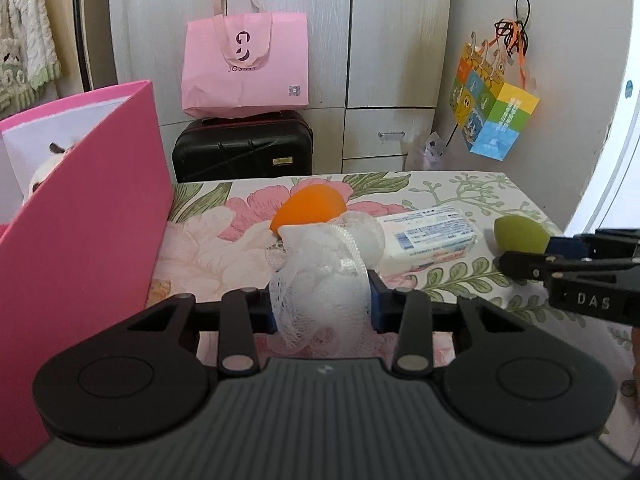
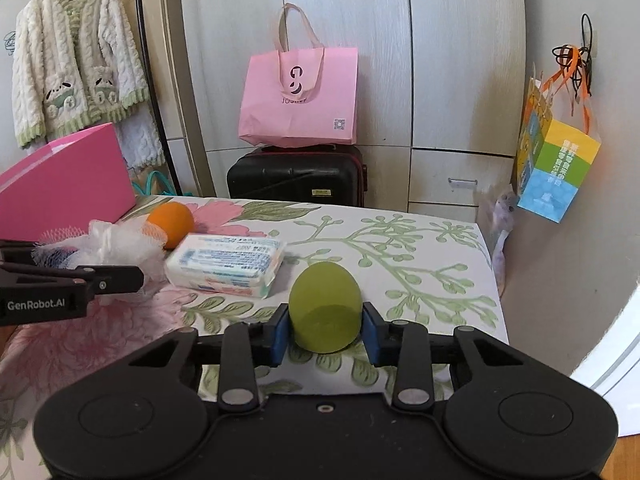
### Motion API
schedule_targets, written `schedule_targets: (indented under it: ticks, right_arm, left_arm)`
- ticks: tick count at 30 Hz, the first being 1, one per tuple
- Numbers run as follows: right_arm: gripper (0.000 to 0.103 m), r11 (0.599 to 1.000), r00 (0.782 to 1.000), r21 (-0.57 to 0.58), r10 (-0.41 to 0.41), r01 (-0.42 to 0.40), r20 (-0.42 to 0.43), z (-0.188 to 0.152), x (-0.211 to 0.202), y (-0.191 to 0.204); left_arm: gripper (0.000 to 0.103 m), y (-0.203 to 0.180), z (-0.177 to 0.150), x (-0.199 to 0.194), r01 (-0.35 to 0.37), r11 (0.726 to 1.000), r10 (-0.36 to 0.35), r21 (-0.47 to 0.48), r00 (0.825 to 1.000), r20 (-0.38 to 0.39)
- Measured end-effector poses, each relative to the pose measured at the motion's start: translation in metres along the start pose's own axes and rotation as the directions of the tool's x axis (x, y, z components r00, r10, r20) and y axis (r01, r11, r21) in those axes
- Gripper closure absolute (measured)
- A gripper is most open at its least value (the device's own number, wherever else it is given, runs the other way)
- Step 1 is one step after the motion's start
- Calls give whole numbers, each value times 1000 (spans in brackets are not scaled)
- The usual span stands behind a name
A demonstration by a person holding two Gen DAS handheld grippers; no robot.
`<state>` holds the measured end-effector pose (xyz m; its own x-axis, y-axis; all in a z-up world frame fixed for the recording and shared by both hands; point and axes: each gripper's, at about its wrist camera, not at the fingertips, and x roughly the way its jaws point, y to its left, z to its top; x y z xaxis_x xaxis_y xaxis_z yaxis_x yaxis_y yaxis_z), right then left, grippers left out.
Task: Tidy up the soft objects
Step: 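Grasp the white mesh pouf with the left gripper while the right grasps the green sponge, then lift the pouf and green sponge with both grippers toward the pink box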
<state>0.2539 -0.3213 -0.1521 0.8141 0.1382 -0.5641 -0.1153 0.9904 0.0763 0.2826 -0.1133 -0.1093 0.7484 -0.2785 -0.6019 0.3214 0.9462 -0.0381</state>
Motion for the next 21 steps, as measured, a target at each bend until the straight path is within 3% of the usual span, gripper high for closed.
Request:
schedule_targets:
  ticks: [12,21]
  right_arm:
    - [62,999,1000,46,-1,1,14,-18,-32,15]
    - [62,997,999,71,1,-3,37,-40,-63,34]
  left_arm:
    - [65,1,-15,-39,21,999,-20,-33,999,28]
    - [65,-1,-39,-79,86,995,-85,-40,996,23]
